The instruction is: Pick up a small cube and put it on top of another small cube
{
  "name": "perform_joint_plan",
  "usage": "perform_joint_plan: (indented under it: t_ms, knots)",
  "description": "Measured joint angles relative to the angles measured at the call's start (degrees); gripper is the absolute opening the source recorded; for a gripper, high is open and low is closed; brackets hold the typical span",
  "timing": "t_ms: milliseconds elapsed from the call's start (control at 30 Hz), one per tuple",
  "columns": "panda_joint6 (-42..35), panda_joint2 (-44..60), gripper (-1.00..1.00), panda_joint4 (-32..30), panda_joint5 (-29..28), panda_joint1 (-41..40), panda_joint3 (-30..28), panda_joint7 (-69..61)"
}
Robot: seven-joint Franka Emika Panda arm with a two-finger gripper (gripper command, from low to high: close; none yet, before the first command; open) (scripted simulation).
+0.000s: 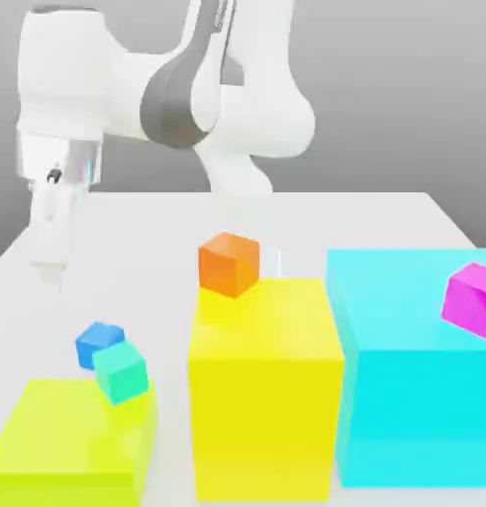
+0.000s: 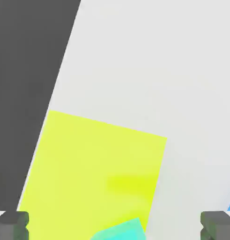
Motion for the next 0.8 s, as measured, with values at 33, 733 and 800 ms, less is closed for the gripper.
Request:
perform_joint_plan:
  t_ms: [33,733,800]
  knots:
    - [1.27,1.55,0.0,-1.47,-0.09,-1.4,-0.39,2.58]
    - [20.27,24.36,-1.0,-5.2,3.41,-9.19,0.78,11.14]
    - [17.24,20.74,-1.0,-5.8,2.48,-8.81,0.16,11.83]
